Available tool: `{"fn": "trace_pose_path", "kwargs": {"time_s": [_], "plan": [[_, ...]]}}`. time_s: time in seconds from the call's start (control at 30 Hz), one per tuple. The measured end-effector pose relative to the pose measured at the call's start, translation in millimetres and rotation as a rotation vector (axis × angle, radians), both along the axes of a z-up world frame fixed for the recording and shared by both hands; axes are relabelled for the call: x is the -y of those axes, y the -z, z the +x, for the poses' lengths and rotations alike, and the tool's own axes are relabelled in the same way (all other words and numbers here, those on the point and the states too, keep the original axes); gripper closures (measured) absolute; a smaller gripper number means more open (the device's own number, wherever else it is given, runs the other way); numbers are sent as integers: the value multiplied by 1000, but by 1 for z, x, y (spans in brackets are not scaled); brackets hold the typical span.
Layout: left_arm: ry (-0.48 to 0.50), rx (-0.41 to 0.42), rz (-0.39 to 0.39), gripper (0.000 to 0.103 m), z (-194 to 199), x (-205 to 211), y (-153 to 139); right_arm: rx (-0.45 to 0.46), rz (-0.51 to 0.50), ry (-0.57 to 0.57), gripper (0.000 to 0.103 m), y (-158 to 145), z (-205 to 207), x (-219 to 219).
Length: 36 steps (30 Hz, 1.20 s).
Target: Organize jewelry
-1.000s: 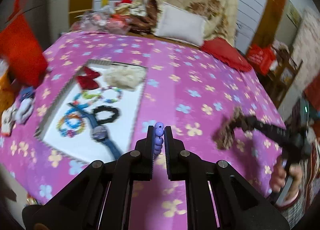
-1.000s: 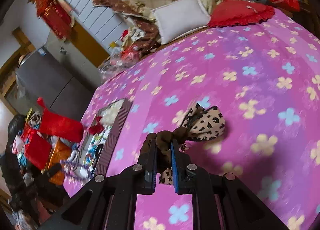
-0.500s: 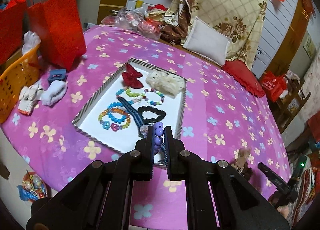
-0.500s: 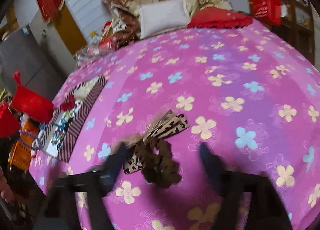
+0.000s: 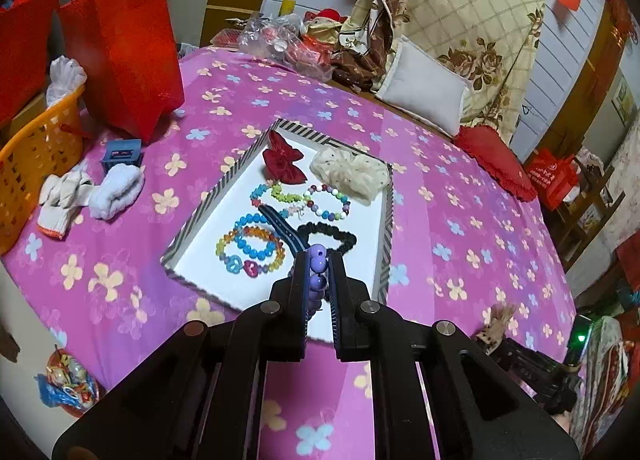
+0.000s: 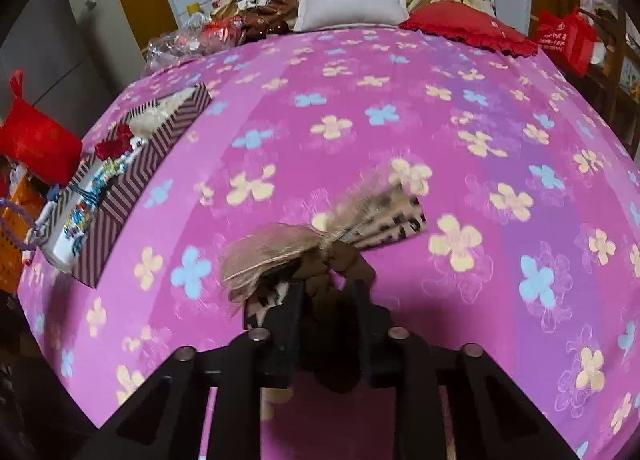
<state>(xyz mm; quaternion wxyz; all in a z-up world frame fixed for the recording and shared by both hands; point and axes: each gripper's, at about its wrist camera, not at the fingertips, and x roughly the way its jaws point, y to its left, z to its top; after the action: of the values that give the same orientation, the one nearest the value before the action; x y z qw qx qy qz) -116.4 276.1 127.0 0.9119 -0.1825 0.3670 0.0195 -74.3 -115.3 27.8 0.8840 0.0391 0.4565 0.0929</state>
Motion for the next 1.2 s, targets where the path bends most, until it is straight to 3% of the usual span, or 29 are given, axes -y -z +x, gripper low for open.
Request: {"fn": "trace_pose_path", "kwargs": {"time_s": [0.23,0.37,0.5,0.57,0.6,0.63,0.7,0.73,0.93,1.2], "plan": [[25,-37,-61,95,37,-3,21,67,-2,-42,89,-44,7,-29],[39,-85,-78,95,45,-2,45,110,-23,-104,95,-70,12,-62],[25,-138,-93,95,47,-11,66,123,-66,-140,96,-81,22,-89],[27,-150,-87,95,47,-16,72,101,-77,-126,94,-75,26,-88],[30,-158,-77,95,47,-18,75,74,-84,-107,86,-68,29,-84],[29,-164,-69,95,47,-19,77,57,-87,-88,69,-61,29,-78],[29,-180,-57,95,47,-23,84,48,-103,-40,47,-49,24,-64],[34,-187,-55,95,47,-25,87,37,-121,-23,44,-42,21,-58],[52,-187,-60,95,46,-25,90,-84,-170,-1,44,2,15,-50],[63,-216,-65,95,52,-21,100,-100,-117,27,45,22,18,-48]]}}
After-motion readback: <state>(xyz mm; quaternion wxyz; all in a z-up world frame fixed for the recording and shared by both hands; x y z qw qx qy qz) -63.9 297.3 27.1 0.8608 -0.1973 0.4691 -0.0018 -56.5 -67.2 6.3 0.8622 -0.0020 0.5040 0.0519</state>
